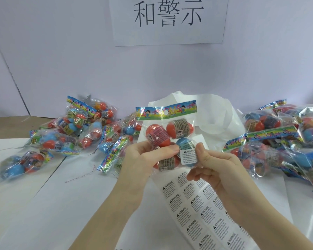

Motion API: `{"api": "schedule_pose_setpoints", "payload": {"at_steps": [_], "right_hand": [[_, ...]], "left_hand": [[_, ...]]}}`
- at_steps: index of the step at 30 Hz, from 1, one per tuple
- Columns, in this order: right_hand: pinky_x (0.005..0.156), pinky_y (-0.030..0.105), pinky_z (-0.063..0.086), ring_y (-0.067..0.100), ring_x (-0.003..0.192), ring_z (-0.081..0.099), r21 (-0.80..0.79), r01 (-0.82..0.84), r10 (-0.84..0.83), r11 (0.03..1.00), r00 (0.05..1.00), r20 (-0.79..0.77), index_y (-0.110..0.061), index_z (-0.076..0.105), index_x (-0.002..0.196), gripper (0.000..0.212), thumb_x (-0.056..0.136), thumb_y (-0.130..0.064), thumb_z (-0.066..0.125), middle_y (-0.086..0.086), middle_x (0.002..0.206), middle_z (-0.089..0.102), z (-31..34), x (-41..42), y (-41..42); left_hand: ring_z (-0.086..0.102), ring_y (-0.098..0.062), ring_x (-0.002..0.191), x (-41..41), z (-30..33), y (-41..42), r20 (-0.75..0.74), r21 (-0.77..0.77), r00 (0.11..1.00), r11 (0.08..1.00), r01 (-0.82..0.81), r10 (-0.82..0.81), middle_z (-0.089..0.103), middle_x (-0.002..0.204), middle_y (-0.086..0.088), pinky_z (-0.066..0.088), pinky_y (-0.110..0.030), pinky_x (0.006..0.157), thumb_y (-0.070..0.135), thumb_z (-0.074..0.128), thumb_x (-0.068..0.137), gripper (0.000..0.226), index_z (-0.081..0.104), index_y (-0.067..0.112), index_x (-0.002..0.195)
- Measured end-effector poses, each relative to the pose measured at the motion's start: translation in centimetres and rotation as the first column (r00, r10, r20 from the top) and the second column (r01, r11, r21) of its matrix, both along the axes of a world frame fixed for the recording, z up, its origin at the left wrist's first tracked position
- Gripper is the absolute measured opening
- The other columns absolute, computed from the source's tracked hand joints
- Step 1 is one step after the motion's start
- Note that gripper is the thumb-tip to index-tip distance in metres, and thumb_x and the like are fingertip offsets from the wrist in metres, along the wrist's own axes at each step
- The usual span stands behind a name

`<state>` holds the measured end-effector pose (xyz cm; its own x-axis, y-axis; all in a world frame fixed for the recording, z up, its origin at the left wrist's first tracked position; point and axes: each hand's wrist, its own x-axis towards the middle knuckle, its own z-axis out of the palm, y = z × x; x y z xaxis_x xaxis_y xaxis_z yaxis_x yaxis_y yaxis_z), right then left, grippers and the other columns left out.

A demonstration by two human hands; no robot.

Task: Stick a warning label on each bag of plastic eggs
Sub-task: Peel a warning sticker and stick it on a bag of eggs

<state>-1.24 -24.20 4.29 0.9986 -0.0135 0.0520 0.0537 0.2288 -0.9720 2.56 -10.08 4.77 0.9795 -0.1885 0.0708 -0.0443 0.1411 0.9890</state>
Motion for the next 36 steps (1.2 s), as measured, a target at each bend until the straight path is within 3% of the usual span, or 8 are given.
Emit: {"api": "schedule_pose_setpoints", "payload": {"at_steps": [3, 8, 14, 19, 23, 30, 32, 36], "right_hand": [[0.053, 0.014, 0.043, 0.009, 0.05, 0.057, -0.078, 0.036, -0.032, 0.996, 0.998, 0.055, -0.018, 0.075, 0.06, 0.03, 0.068, -0.042, 0.059, -0.001, 0.06, 0.068, 0.06, -0.1, 0.29], [0.052, 0.013, 0.045, 0.004, 0.051, 0.057, -0.175, 0.09, -0.065, 0.98, 0.988, 0.142, -0.02, 0.077, 0.076, 0.035, 0.049, -0.041, 0.074, 0.0, 0.069, 0.073, -0.18, -0.26, 0.74], [0.049, 0.013, 0.044, 0.003, 0.048, 0.053, -0.173, 0.144, -0.115, 0.974, 0.979, 0.166, -0.028, 0.077, 0.071, 0.026, 0.048, -0.04, 0.073, -0.002, 0.061, 0.07, -0.2, -0.17, 0.6], [0.046, 0.012, 0.043, 0.003, 0.042, 0.05, -0.201, 0.142, -0.104, 0.969, 0.976, 0.191, -0.027, 0.076, 0.064, 0.013, 0.053, -0.032, 0.072, -0.004, 0.056, 0.067, -0.08, -0.29, 0.52], [0.046, 0.012, 0.043, 0.005, 0.042, 0.053, -0.178, 0.05, -0.019, 0.983, 0.985, 0.171, -0.024, 0.077, 0.069, 0.013, 0.063, -0.013, 0.074, -0.003, 0.062, 0.071, -0.11, -0.2, 0.37], [0.048, 0.011, 0.038, 0.007, 0.045, 0.054, -0.205, 0.06, -0.021, 0.977, 0.982, 0.19, -0.022, 0.077, 0.068, 0.029, 0.056, -0.047, 0.068, -0.006, 0.055, 0.065, -0.27, -0.13, 0.13], [0.048, 0.013, 0.038, 0.007, 0.044, 0.053, -0.199, 0.095, -0.057, 0.975, 0.98, 0.189, -0.022, 0.078, 0.07, 0.029, 0.06, -0.045, 0.065, -0.007, 0.055, 0.066, -0.36, -0.04, 0.14], [0.047, 0.013, 0.038, 0.008, 0.04, 0.051, -0.18, 0.108, -0.075, 0.978, 0.981, 0.18, -0.019, 0.077, 0.066, 0.024, 0.067, -0.035, 0.059, -0.005, 0.05, 0.063, -0.54, 0.15, 0.04]], "left_hand": [[0.068, -0.014, 0.065, -0.01, 0.05, -0.05, -0.008, 0.0, 1.0, 1.0, -0.004, 0.004, 0.074, 0.074, -0.005, 0.051, -0.024, 0.065, 0.018, 0.079, 0.048, 0.028, 0.076, 0.013, 0.075], [0.066, -0.013, 0.067, -0.05, -0.1, -0.12, -0.023, 0.001, 1.0, 1.0, -0.007, 0.007, 0.073, 0.077, -0.007, 0.051, -0.022, 0.068, 0.023, 0.082, 0.049, 0.03, 0.075, 0.013, 0.077], [0.07, -0.008, 0.072, -0.4, -0.06, -0.37, 0.046, 0.054, 0.997, 0.997, 0.059, -0.062, 0.074, 0.078, 0.004, 0.051, -0.014, 0.063, 0.032, 0.076, 0.056, 0.026, 0.073, 0.017, 0.076], [0.07, -0.013, 0.069, -0.28, -0.16, -0.41, 0.028, 0.062, 0.999, 0.998, 0.022, -0.024, 0.074, 0.077, -0.004, 0.052, -0.016, 0.062, 0.028, 0.08, 0.049, 0.031, 0.072, 0.011, 0.074], [0.07, -0.015, 0.067, -0.1, -0.05, -0.12, 0.008, 0.014, 1.0, 1.0, 0.027, -0.027, 0.074, 0.075, -0.005, 0.052, -0.018, 0.059, 0.022, 0.081, 0.049, 0.029, 0.072, 0.011, 0.074], [0.062, -0.007, 0.051, -0.27, 0.11, -0.18, 0.032, 0.019, 0.999, 1.0, -0.012, 0.011, 0.069, 0.061, -0.002, 0.045, -0.01, 0.051, 0.023, 0.088, 0.037, 0.036, 0.07, 0.01, 0.065], [0.068, -0.014, 0.064, -0.21, -0.01, -0.17, 0.034, 0.039, 0.999, 0.999, 0.019, -0.02, 0.073, 0.073, -0.007, 0.052, -0.018, 0.062, 0.021, 0.087, 0.047, 0.032, 0.072, 0.01, 0.072], [0.066, -0.009, 0.057, -0.3, 0.13, -0.21, 0.017, -0.023, 0.999, 0.999, 0.037, -0.036, 0.071, 0.066, 0.0, 0.049, -0.013, 0.054, 0.024, 0.082, 0.04, 0.026, 0.073, 0.016, 0.063]]}}
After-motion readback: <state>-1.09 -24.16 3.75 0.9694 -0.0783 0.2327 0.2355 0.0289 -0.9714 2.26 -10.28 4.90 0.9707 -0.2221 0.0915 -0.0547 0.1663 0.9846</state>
